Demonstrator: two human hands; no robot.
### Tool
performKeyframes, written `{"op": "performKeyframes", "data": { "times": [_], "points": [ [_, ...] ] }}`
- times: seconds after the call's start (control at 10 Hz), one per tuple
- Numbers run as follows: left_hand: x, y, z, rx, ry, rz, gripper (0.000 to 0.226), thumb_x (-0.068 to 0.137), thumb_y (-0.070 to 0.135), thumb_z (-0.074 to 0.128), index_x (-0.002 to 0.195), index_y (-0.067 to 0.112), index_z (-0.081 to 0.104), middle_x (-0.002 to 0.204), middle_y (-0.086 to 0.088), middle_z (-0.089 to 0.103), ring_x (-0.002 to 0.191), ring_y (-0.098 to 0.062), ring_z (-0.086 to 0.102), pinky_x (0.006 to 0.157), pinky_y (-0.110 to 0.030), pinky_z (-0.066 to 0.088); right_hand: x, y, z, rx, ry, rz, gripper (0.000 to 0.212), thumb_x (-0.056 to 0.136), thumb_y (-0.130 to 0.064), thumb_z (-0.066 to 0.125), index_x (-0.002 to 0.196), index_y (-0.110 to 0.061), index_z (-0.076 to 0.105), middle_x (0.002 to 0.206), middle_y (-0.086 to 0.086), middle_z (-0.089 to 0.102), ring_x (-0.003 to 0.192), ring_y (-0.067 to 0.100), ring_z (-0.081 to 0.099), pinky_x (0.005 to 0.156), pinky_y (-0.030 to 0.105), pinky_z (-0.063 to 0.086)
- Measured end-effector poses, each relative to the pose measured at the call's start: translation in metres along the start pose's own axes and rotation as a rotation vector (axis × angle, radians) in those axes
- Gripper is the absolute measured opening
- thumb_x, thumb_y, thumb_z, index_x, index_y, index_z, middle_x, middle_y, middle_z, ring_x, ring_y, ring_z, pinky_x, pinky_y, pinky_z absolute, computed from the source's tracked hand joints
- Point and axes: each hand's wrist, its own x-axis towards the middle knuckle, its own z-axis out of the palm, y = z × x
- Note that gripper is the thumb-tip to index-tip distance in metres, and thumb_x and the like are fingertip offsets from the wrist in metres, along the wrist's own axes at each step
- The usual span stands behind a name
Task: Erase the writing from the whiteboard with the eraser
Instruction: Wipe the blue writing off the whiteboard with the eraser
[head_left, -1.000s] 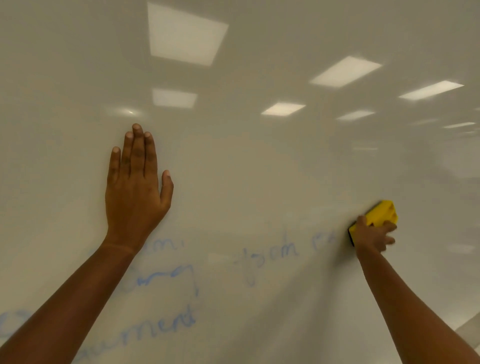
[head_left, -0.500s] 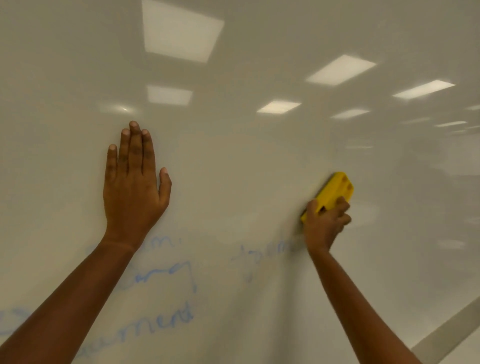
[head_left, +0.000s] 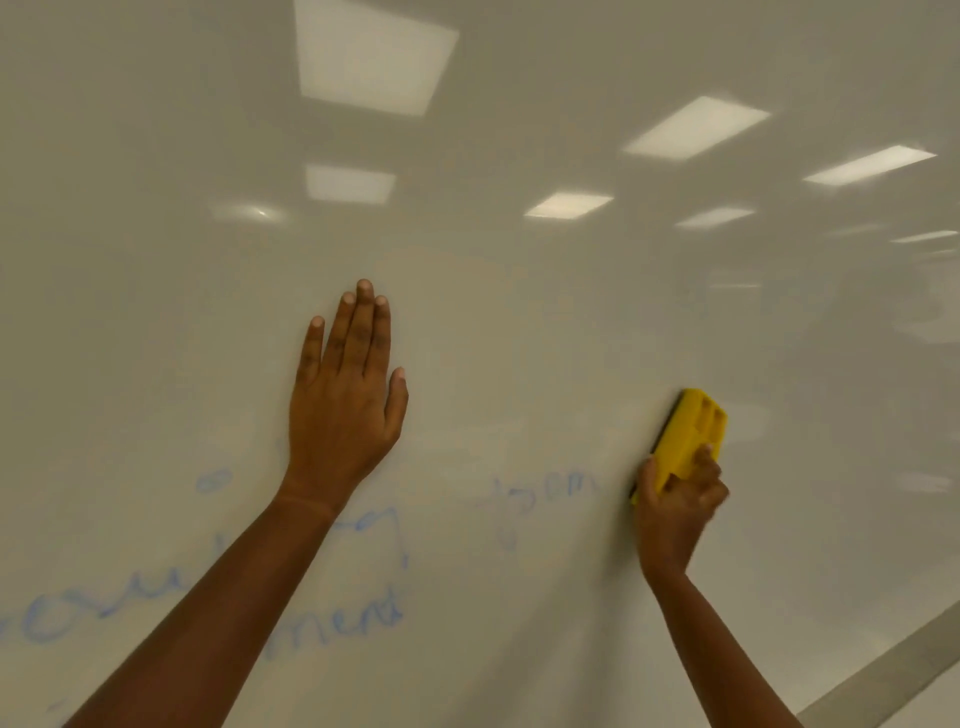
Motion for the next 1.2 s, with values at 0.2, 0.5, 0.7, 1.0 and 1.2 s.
{"op": "performKeyframes", "data": {
  "times": [0.2,0.5,0.7,1.0,1.2],
  "points": [
    [0.0,0.0,0.0,0.004,-0.007,0.009,0.057,0.091,0.025,0.026,0.139,-0.006,0.025,0.146,-0.025,0.026,0.136,-0.032,0.018,0.11,-0.047,0.017,-0.009,0.001,0.006,0.026,0.096,0.29,0.06,0.09,-0.019,0.057,0.139,-0.003,0.026,0.126,0.033,0.034,0.111,0.051,0.04,0.095,0.052,0.038],
    [0.0,0.001,-0.002,-0.022,-0.031,0.002,0.057,0.092,0.026,0.024,0.14,-0.005,0.023,0.147,-0.025,0.024,0.136,-0.033,0.018,0.111,-0.047,0.015,-0.107,-0.071,0.033,0.08,-0.161,-0.395,0.07,0.078,-0.01,0.071,0.137,-0.003,0.033,0.116,0.032,0.045,0.105,0.047,0.049,0.089,0.049,0.045],
    [0.0,0.0,-0.003,-0.021,-0.039,0.007,0.058,0.092,0.027,0.024,0.14,-0.005,0.024,0.147,-0.025,0.024,0.136,-0.034,0.019,0.11,-0.047,0.015,-0.099,-0.056,0.019,0.0,-0.276,-0.679,0.068,0.071,-0.019,0.069,0.129,-0.017,0.032,0.111,0.031,0.051,0.1,0.036,0.048,0.08,0.045,0.051],
    [-0.009,-0.028,-0.022,0.025,-0.036,-0.027,0.058,0.091,0.027,0.025,0.14,-0.006,0.023,0.147,-0.025,0.024,0.136,-0.032,0.017,0.11,-0.048,0.013,-0.071,-0.008,0.012,0.047,-0.024,-0.1,0.064,0.084,-0.01,0.066,0.138,0.0,0.033,0.121,0.028,0.039,0.115,0.044,0.043,0.098,0.051,0.039],
    [-0.019,-0.062,-0.037,0.071,-0.046,-0.069,0.06,0.092,0.031,0.023,0.142,-0.002,0.02,0.149,-0.022,0.019,0.138,-0.031,0.013,0.111,-0.049,0.008,-0.1,-0.047,0.031,0.072,0.044,0.058,0.062,0.085,-0.009,0.065,0.138,0.001,0.033,0.12,0.033,0.041,0.114,0.048,0.04,0.097,0.049,0.035]
  ]
}}
